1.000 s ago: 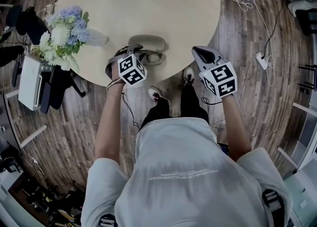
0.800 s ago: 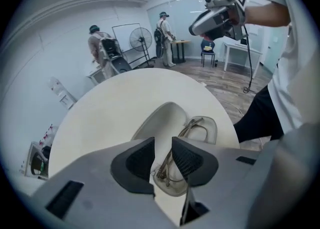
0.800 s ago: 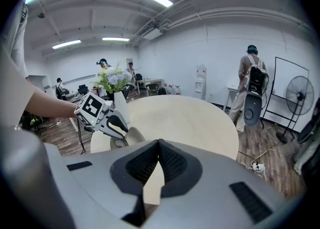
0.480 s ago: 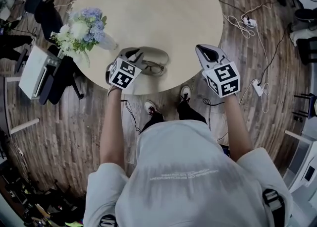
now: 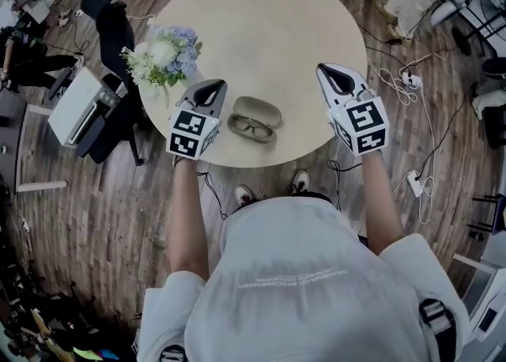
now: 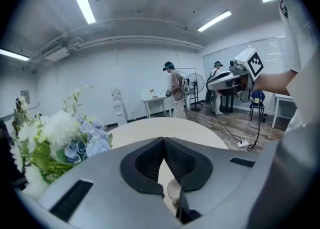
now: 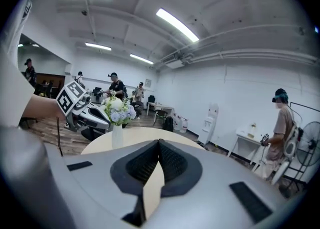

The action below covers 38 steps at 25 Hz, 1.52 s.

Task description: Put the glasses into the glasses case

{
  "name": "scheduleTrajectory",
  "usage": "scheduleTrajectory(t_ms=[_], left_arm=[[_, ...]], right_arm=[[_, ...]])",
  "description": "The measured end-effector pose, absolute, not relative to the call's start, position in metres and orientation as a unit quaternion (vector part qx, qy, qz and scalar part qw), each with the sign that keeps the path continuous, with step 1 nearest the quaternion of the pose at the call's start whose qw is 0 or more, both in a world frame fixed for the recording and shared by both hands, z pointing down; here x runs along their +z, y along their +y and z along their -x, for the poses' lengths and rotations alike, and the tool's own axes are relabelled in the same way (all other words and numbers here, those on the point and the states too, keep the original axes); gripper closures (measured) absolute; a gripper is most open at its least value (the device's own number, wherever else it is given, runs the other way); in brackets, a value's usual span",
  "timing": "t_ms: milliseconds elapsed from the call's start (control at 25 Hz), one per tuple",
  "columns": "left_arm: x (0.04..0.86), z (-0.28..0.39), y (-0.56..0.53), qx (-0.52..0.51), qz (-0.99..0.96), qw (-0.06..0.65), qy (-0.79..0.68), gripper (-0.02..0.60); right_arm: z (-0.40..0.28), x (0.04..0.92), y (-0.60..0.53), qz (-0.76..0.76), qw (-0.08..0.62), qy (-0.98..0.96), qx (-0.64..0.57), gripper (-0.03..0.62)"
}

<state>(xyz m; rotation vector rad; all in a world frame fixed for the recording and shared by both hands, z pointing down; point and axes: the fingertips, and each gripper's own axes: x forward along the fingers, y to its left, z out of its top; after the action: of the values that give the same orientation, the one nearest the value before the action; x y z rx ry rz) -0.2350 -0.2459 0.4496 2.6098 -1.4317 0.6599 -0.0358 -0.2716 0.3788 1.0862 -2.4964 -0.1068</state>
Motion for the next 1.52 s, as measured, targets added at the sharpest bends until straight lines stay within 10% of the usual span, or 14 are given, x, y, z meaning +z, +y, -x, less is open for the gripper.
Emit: scheduleTrajectory(t_ms=[1520], left_arm=[[0.276,0.320,-0.201,0.146,-0.758,-0.102,-0.628,0.568]], right_arm=[[0.133,0.267,-0.276,-0.307,0.106,-0.934,-0.150,0.594]])
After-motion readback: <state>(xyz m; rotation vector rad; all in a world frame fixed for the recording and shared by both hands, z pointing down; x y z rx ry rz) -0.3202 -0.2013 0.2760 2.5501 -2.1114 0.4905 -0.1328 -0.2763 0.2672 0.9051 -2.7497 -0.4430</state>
